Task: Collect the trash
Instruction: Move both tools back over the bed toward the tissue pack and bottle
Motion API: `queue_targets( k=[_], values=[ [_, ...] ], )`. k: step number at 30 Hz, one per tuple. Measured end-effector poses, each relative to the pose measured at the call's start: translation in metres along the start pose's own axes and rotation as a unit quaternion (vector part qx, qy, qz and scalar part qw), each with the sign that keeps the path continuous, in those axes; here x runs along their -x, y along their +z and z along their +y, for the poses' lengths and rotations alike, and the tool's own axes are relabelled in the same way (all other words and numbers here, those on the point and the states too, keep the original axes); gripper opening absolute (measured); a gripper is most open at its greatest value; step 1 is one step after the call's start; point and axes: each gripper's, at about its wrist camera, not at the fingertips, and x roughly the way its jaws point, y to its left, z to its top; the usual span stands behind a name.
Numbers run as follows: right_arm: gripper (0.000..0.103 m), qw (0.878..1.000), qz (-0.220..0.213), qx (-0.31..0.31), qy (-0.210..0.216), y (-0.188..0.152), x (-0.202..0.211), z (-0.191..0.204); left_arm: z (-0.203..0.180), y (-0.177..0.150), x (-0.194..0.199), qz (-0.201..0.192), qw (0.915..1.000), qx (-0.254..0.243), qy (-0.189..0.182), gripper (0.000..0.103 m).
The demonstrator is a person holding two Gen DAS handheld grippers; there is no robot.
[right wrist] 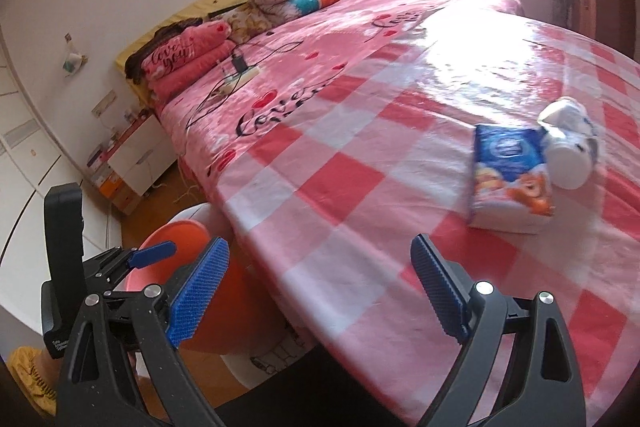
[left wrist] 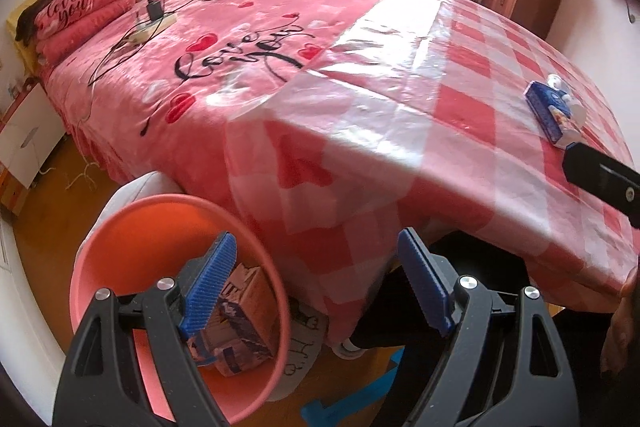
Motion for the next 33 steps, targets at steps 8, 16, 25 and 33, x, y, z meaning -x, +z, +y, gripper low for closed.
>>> queue_targets(
  k=[8, 16, 25, 33],
  values=[
    [0.091, 0.999, -0.024, -0.036, -0.015, 0.002, 0.015, -0.039, -0.037, 0.009, 0.001, -0.003, 0.9993, -0.035, -0.013, 0.083],
    [0.091, 0.995, -0.051, -0.079, -0.029, 0.001, 0.033, -0.082, -0.075, 0.019, -0.001, -0.006, 0.9972, -0.070, -0.026, 0.083],
    [0.091, 0.984, -0.097, -0.132, -0.066, 0.002, 0.068, -0.134, -0.130, 0.030, -0.002, -0.012, 0.9916, -0.115, -0.057, 0.083],
    [0.091, 0.974, -0.117, -0.172, -0.092, -0.001, 0.086, -0.177, -0.178, 0.050, 0.001, -0.023, 0.9849, -0.139, -0.101, 0.083]
  ],
)
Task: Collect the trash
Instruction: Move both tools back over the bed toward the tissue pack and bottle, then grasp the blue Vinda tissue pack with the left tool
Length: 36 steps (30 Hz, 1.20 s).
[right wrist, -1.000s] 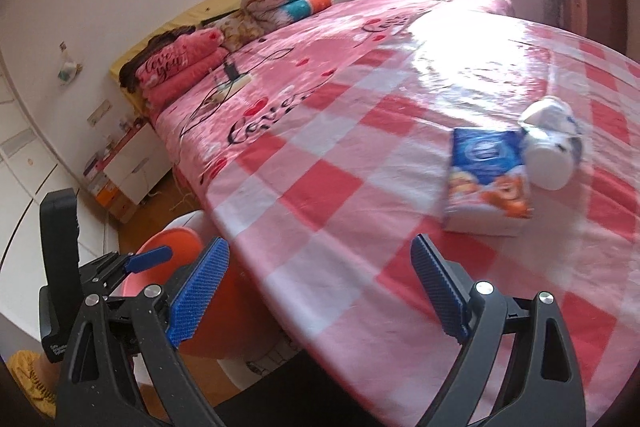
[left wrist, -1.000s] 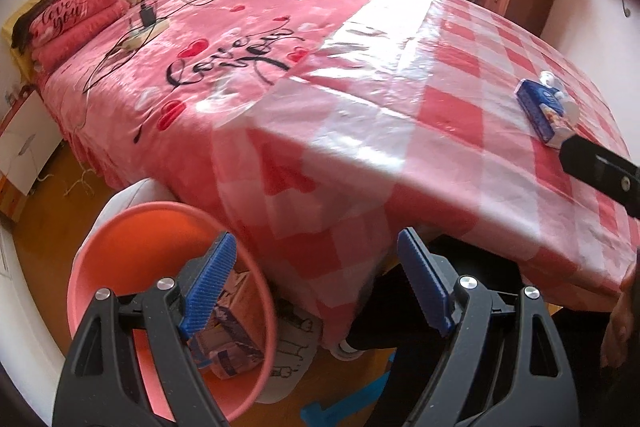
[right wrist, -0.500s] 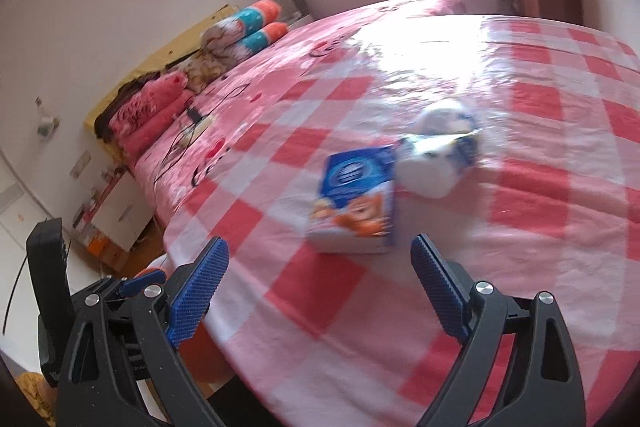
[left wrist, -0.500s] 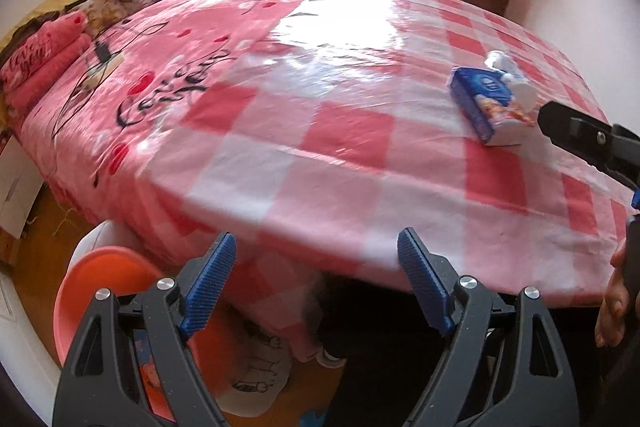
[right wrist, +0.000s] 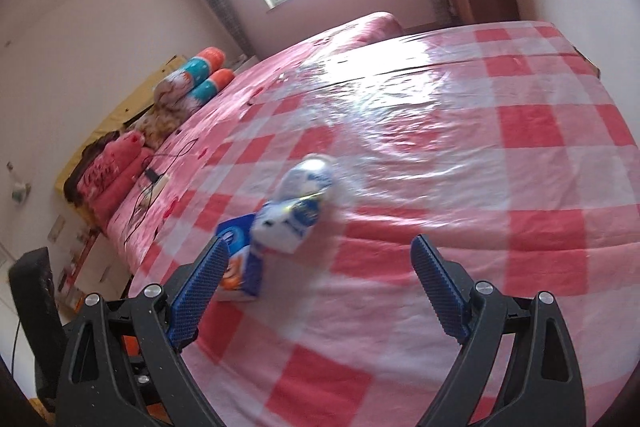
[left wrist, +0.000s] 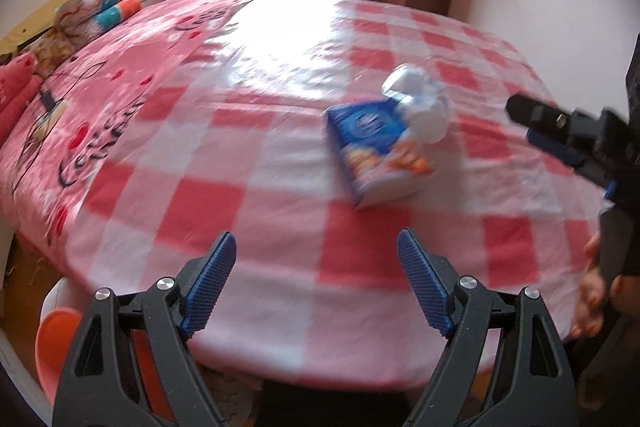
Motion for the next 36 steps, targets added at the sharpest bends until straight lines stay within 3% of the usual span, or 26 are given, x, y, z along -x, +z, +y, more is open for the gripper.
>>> queue_targets(
  k=[11, 20, 24, 28, 36],
  values=[
    [0.091, 0.999, -0.004, -0.032, -0.002, 0.010, 0.000, -0.032, -0.036, 0.041, -0.030, 0.001, 0.9999, -0.016, -0.007, 0.083],
    [0.091, 0.999, 0.003, -0.037, 0.008, 0.010, -0.002, -0.036, -0.024, 0.050, -0.055, 0.031, 0.9986, 0.040, -0.016, 0.083],
    [0.091, 0.999, 0.005, -0.035, 0.010, 0.010, -0.003, -0.036, -0.022, 0.050, -0.057, 0.030, 0.9983, 0.046, -0.019, 0.078],
    [0.091, 0.999, 0.008, -0.035, 0.013, 0.012, -0.005, -0.037, -0.023, 0.052, -0.058, 0.021, 0.9984, 0.047, -0.024, 0.062],
    [0.091, 0.999, 0.014, -0.034, 0.017, 0.012, -0.008, -0.037, -0.017, 0.052, -0.057, 0.012, 0.9980, 0.055, -0.026, 0.058]
  ],
)
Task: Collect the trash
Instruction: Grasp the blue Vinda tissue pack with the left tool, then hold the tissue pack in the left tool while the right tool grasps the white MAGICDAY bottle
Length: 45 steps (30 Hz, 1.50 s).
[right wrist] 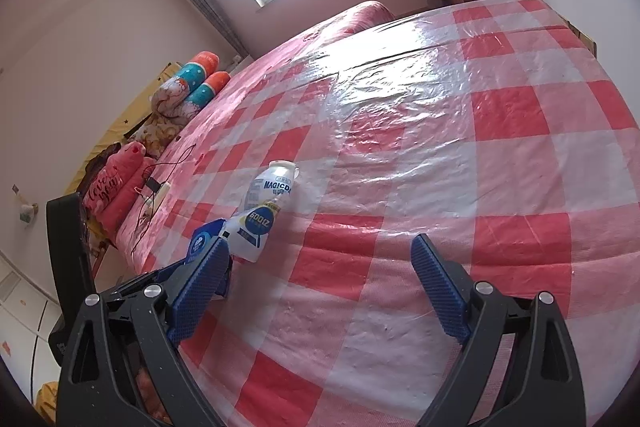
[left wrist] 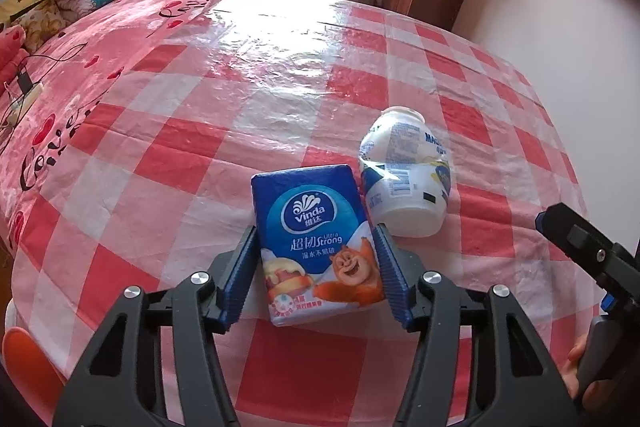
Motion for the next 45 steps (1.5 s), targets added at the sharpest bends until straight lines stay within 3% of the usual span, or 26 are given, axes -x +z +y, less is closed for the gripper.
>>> queue_targets(
  k=[10, 16, 22, 27, 36, 45],
  values=[
    [0.091, 1.000, 0.004, -0.003, 0.004, 0.001, -0.001, -0.001, 0.021, 0.029, -0.007, -0.020, 0.9992, 0.026, 0.021, 0.056],
    [0.091, 1.000, 0.005, -0.008, 0.004, 0.002, 0.000, -0.005, -0.005, 0.039, -0.023, -0.003, 0.9999, -0.007, -0.011, 0.056],
    [0.091, 1.000, 0.009, -0.006, -0.018, 0.012, 0.000, -0.015, -0.040, 0.025, -0.023, -0.002, 0.9982, -0.044, -0.041, 0.056],
    [0.091, 0.998, 0.033, 0.026, -0.044, 0.021, -0.009, -0.014, -0.036, 0.022, -0.021, -0.006, 0.9979, -0.026, -0.059, 0.056],
    [0.091, 0.996, 0.063, 0.058, -0.028, 0.037, -0.031, 0.010, -0.015, 0.020, -0.018, -0.024, 0.9991, -0.014, -0.031, 0.056],
    [0.091, 0.984, 0.100, 0.137, -0.056, 0.036, -0.071, 0.049, 0.021, 0.015, -0.009, -0.030, 0.9995, 0.012, -0.003, 0.056]
  ],
)
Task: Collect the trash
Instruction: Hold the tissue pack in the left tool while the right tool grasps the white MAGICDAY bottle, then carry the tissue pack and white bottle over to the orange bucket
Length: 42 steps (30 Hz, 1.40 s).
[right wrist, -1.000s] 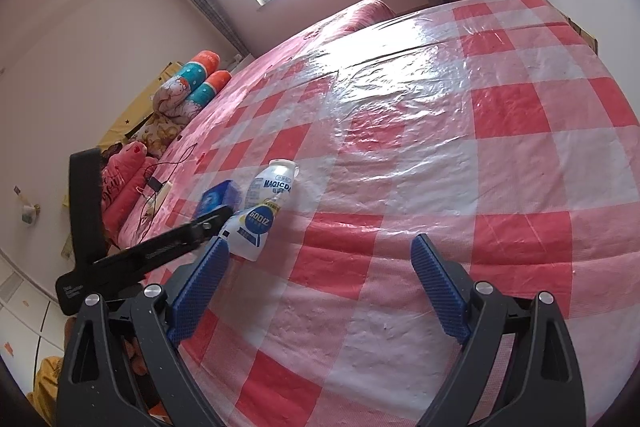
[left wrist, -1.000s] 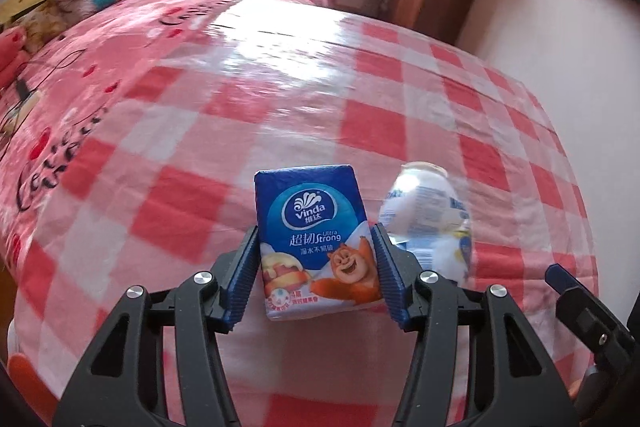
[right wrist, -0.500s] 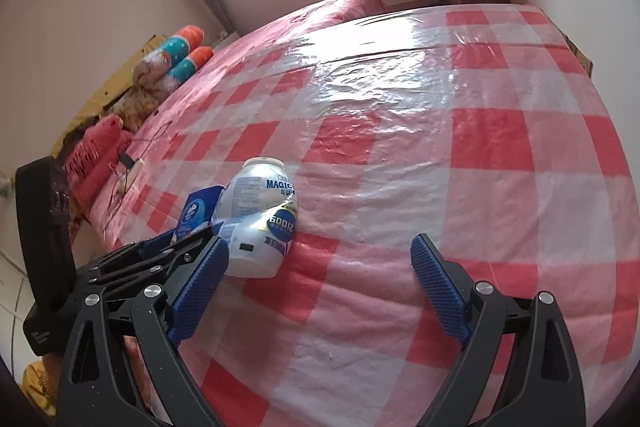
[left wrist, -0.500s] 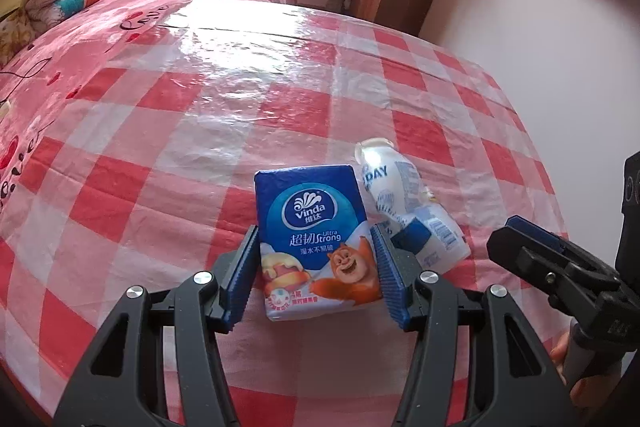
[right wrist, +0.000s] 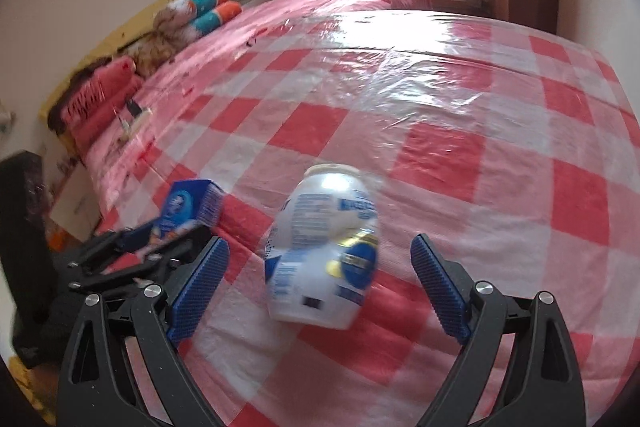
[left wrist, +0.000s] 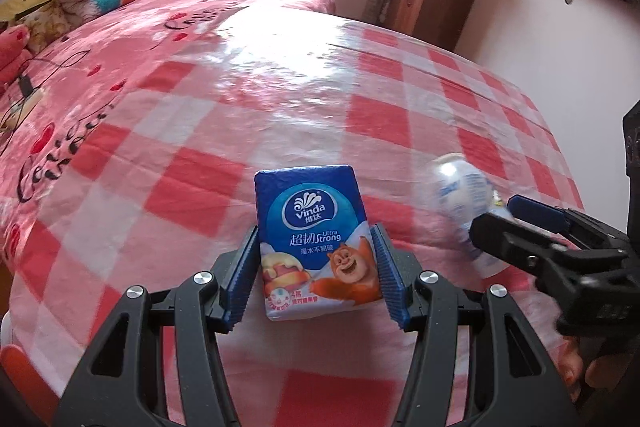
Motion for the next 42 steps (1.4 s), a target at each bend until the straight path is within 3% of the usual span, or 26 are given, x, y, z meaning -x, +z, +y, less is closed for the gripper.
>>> queue_targets(
  k=[9, 19, 26, 42],
  values=[
    [0.092, 0.998, 0.006, 0.042, -0.049, 0.001, -0.015, 0.012, 0.017, -0.006, 0.006, 0.000, 0.9999, 0.011, -0.003, 0.056],
    [0.069, 0.990, -0.007, 0.077, -0.121, -0.001, -0.021, 0.023, 0.021, -0.010, 0.009, 0.000, 0.9999, 0.011, -0.007, 0.056],
    [0.047, 0.991, -0.018, 0.066, -0.118, -0.002, -0.016, 0.018, 0.025, -0.013, 0.012, 0.003, 0.9998, 0.017, -0.009, 0.056],
    [0.042, 0.988, -0.045, 0.072, -0.127, -0.014, 0.004, 0.026, 0.034, -0.022, 0.023, 0.005, 0.9997, 0.024, -0.009, 0.056]
  ],
)
